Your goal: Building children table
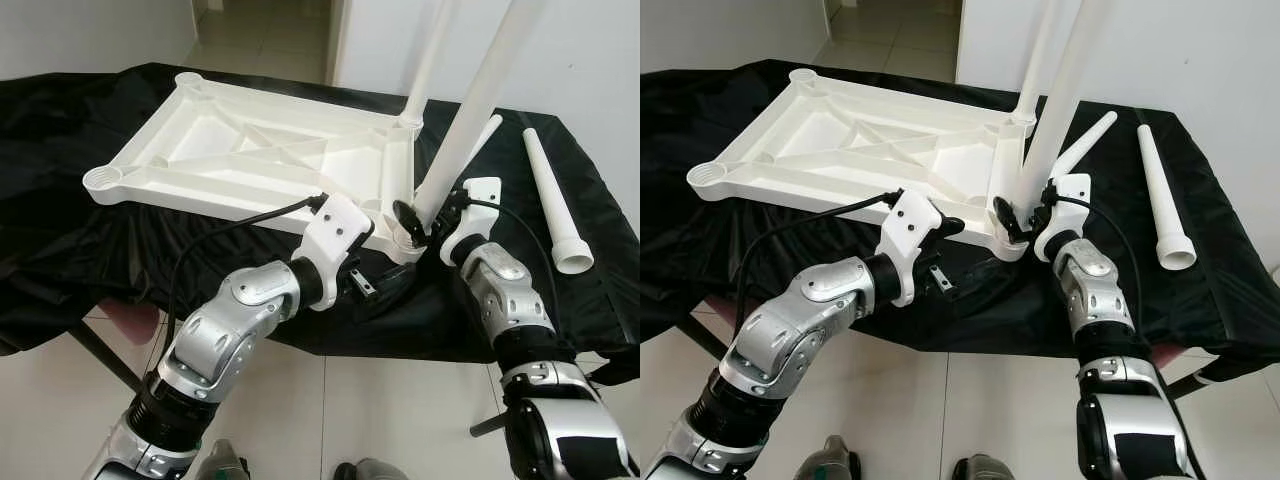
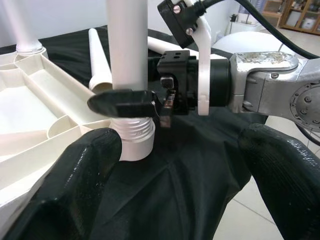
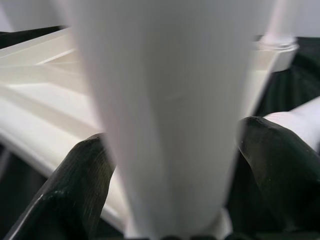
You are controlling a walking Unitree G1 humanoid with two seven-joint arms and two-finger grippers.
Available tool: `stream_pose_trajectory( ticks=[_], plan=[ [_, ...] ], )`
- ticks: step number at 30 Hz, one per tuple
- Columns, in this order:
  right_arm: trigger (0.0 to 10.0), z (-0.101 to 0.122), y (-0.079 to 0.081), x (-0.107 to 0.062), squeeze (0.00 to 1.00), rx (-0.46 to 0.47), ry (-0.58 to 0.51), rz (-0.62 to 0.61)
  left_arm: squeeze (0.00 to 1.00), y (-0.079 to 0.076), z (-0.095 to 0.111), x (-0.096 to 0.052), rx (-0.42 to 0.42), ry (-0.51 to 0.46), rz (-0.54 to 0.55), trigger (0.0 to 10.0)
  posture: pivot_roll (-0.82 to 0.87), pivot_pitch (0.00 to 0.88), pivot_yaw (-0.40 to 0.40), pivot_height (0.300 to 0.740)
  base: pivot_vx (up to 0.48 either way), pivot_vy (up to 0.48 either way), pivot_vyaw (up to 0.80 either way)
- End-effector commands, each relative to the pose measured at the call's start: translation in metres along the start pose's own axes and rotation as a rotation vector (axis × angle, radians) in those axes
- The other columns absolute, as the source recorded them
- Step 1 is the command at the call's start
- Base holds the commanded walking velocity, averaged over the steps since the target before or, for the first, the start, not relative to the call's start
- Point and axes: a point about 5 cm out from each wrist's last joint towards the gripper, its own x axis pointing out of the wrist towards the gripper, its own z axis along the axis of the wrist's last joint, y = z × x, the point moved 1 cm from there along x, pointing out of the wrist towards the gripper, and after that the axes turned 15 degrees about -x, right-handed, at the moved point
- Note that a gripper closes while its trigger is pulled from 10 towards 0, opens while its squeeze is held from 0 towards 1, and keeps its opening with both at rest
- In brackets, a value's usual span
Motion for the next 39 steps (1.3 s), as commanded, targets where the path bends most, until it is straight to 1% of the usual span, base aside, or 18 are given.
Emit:
stream_pose_trajectory(
  ticks=[1, 4, 11, 13, 15, 16, 21, 23, 24, 25, 26, 27, 28, 30, 31, 39],
  plan=[
    [10.0, 0.001, 0.000, 0.001, 0.00, -0.009, -0.015, 0.055, 0.00, 0.001, -0.002, -0.001, 0.008, 0.006, 0.004, 10.0, 0.08, 0.009, -0.056, 0.740, 0.000, 0.000, 0.00],
    [10.0, 0.000, 0.002, 0.001, 0.00, -0.007, -0.026, 0.125, 0.00, 0.001, -0.001, -0.001, 0.011, 0.004, 0.006, 10.0, 0.08, 0.011, -0.053, 0.740, 0.000, 0.000, 0.00],
    [10.0, -0.004, -0.003, 0.000, 0.00, -0.019, -0.022, 0.174, 0.00, 0.001, 0.001, -0.001, 0.016, -0.001, 0.005, 10.0, 0.08, 0.013, -0.048, 0.740, 0.000, 0.000, 0.00],
    [10.0, -0.006, -0.008, 0.001, 0.00, -0.038, 0.000, 0.157, 0.00, 0.001, 0.001, -0.002, 0.016, -0.001, 0.003, 10.0, 0.08, 0.014, -0.046, 0.740, 0.000, 0.000, 0.00],
    [10.0, -0.006, -0.009, 0.002, 0.00, -0.048, 0.012, 0.149, 0.00, 0.000, 0.001, -0.002, 0.016, -0.001, 0.002, 10.0, 0.08, 0.014, -0.046, 0.740, 0.000, 0.000, 0.00],
    [10.0, -0.010, -0.012, 0.002, 0.00, -0.079, 0.050, 0.120, 0.00, 0.000, 0.002, -0.002, 0.016, -0.001, 0.002, 10.0, 0.08, 0.014, -0.046, 0.740, 0.000, 0.000, 0.00],
    [10.0, -0.015, -0.016, 0.001, 0.00, -0.065, 0.087, 0.088, 0.00, 0.000, 0.002, -0.003, 0.016, -0.001, 0.002, 10.0, 0.08, 0.016, -0.045, 0.740, 0.000, 0.000, 0.00],
    [9.8, -0.015, -0.016, 0.001, 0.00, -0.055, 0.078, 0.092, 0.00, 0.000, 0.002, -0.003, 0.016, -0.001, 0.002, 10.0, 0.08, 0.016, -0.045, 0.740, 0.000, 0.000, 0.00],
    [5.9, -0.015, -0.016, 0.001, 0.00, -0.054, 0.079, 0.091, 0.00, 0.000, 0.002, -0.003, 0.015, -0.002, 0.001, 10.0, 0.08, 0.019, -0.041, 0.740, 0.000, 0.000, 0.00],
    [5.9, -0.015, -0.016, 0.001, 0.00, -0.054, 0.079, 0.091, 0.00, 0.000, 0.002, -0.003, 0.015, -0.002, 0.001, 10.0, 0.08, 0.019, -0.041, 0.740, 0.000, 0.000, 0.00],
    [3.9, -0.016, -0.016, 0.001, 0.00, -0.052, 0.078, 0.092, 0.00, 0.000, 0.002, -0.002, 0.015, -0.003, 0.000, 10.0, 0.08, 0.019, -0.041, 0.740, 0.000, 0.000, 0.00],
    [2.9, -0.016, -0.016, 0.000, 0.00, -0.047, 0.077, 0.091, 0.00, -0.001, 0.003, -0.002, 0.014, -0.003, -0.003, 10.0, 0.08, 0.019, -0.041, 0.740, 0.000, 0.000, 0.00],
    [0.2, -0.017, -0.016, 0.000, 0.00, -0.046, 0.077, 0.091, 0.00, -0.001, 0.003, -0.002, 0.014, -0.004, -0.005, 10.0, 0.08, 0.020, -0.040, 0.740, 0.000, 0.000, 0.00],
    [0.2, -0.017, -0.016, 0.000, 0.00, -0.046, 0.077, 0.091, 0.00, -0.001, 0.003, -0.002, 0.014, -0.004, -0.005, 10.0, 0.08, 0.020, -0.040, 0.740, 0.000, 0.000, 0.00],
    [0.0, -0.017, -0.016, 0.000, 0.00, -0.045, 0.076, 0.091, 0.00, -0.001, 0.003, -0.002, 0.014, -0.004, -0.007, 10.0, 0.08, 0.020, -0.040, 0.740, 0.000, 0.000, 0.00],
    [0.0, -0.016, -0.016, 0.000, 0.00, -0.045, 0.062, 0.093, 0.00, -0.003, 0.004, 0.000, 0.016, -0.008, -0.015, 10.0, 0.06, 0.024, -0.045, 0.740, 0.000, 0.000, 0.00]
  ],
)
